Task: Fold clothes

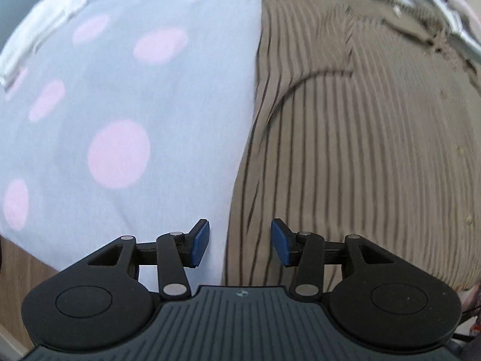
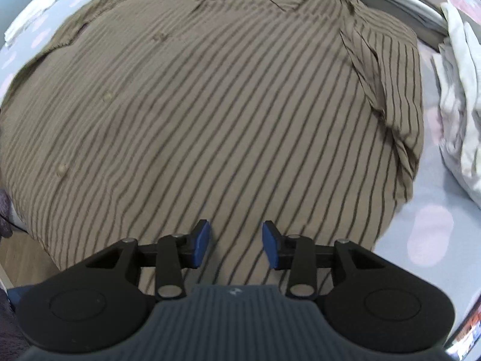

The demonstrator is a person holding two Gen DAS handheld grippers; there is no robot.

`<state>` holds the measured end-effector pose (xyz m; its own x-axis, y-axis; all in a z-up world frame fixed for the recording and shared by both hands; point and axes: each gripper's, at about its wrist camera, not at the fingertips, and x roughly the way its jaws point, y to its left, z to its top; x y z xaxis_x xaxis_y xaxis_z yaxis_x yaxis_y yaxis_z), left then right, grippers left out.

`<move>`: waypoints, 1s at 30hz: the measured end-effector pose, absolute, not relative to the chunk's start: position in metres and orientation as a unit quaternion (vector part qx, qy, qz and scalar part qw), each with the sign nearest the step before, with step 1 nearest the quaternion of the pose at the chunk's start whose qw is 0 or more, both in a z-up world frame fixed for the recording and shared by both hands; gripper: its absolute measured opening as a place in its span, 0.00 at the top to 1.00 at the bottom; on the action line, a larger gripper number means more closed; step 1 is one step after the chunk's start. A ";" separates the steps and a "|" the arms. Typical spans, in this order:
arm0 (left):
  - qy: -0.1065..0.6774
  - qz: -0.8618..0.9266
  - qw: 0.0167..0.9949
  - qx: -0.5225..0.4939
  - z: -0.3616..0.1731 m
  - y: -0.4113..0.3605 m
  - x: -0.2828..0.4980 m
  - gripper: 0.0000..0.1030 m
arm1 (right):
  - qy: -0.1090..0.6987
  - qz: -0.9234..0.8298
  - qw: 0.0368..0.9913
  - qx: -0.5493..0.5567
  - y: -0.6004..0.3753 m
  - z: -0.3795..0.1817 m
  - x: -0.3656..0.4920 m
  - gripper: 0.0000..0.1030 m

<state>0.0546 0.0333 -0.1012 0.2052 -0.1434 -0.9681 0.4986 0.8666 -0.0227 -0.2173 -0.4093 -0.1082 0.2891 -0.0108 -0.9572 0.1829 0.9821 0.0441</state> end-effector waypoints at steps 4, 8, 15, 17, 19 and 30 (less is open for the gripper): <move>0.593 -0.218 0.752 0.187 -0.110 0.030 0.045 0.59 | 0.606 -0.074 0.789 0.073 -0.408 -0.113 -0.225 0.57; 0.595 -0.220 0.745 0.209 -0.109 0.029 0.030 0.60 | 0.608 -0.083 0.787 0.070 -0.405 -0.111 -0.223 0.57; 0.618 -0.225 0.726 0.201 -0.114 0.049 0.008 0.69 | 0.585 -0.063 0.806 0.062 -0.384 -0.095 -0.206 0.56; 0.625 -0.224 0.722 0.196 -0.118 0.056 0.005 0.69 | 0.578 -0.048 0.812 0.060 -0.374 -0.091 -0.199 0.56; 0.627 -0.223 0.722 0.190 -0.120 0.063 0.004 0.69 | 0.571 -0.033 0.818 0.058 -0.364 -0.087 -0.193 0.56; 0.614 -0.254 0.721 0.196 -0.134 0.064 -0.001 0.70 | 0.558 0.031 0.828 0.036 -0.313 -0.081 -0.166 0.56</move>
